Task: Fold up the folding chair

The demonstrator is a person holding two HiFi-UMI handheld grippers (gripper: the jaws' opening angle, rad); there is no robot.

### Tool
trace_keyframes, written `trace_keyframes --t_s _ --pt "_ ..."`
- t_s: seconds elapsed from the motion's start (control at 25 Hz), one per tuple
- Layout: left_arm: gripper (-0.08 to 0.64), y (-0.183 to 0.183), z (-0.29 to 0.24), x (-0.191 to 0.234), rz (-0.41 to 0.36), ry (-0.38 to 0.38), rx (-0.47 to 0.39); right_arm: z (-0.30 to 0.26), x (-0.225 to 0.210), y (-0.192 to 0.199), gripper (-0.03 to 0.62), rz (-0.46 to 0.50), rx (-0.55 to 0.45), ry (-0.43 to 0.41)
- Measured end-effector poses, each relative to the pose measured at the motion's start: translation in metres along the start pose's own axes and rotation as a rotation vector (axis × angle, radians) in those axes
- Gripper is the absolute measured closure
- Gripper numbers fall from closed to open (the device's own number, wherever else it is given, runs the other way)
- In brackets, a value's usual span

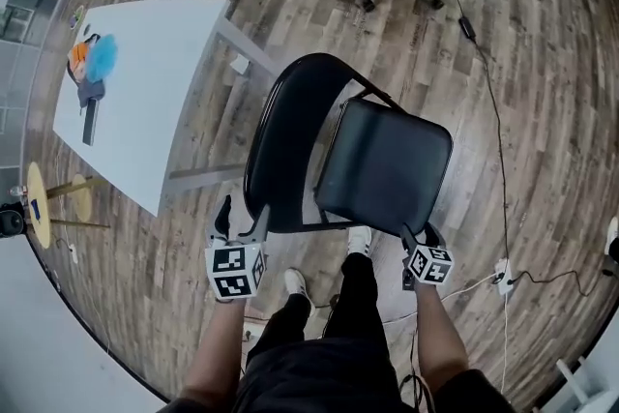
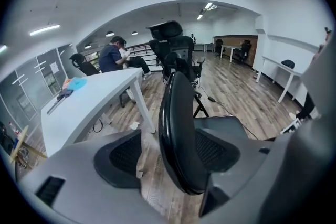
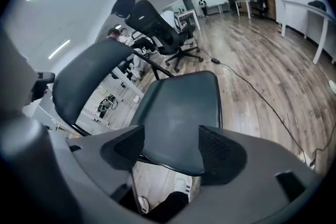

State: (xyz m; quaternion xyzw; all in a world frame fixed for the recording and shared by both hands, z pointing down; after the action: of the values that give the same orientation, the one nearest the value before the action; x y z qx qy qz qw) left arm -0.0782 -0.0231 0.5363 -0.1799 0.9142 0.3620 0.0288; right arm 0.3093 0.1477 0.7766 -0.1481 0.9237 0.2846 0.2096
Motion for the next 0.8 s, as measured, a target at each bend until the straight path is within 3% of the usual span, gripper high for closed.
trace_keyframes --t_s 0.2,0.44,0.64,0.8 --pt "0.250 0.000 -0.030 -0.005 -0.021 0.035 0.053 -0.045 -0.066 0.035 0.257 -0.113 0.111 0.024" --pt "0.250 0.002 -0.057 -0.016 -0.033 0.054 0.057 -0.090 -0.118 0.061 0.210 -0.247 0.178 -0.094" --pt "0.250 0.003 -0.085 -0.011 0.064 0.136 0.055 -0.120 -0.139 0.076 0.199 -0.330 0.189 -0.174" --pt "0.258 -0.001 -0.096 -0.015 0.003 0.163 0.053 -0.137 -0.142 0.080 0.146 -0.345 0.223 -0.261"
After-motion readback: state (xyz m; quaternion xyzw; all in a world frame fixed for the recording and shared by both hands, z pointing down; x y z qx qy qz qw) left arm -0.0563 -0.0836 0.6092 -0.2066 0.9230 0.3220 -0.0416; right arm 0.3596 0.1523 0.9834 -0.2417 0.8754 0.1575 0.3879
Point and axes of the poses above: the fingertips, and each gripper's own axes: z backward along the fingers, x to its left, y out of its underside, the point moved 10 cm from there along z, backward along the fingers, and after that the axes turned 6 degrees about -y, right-handed, at the moved point
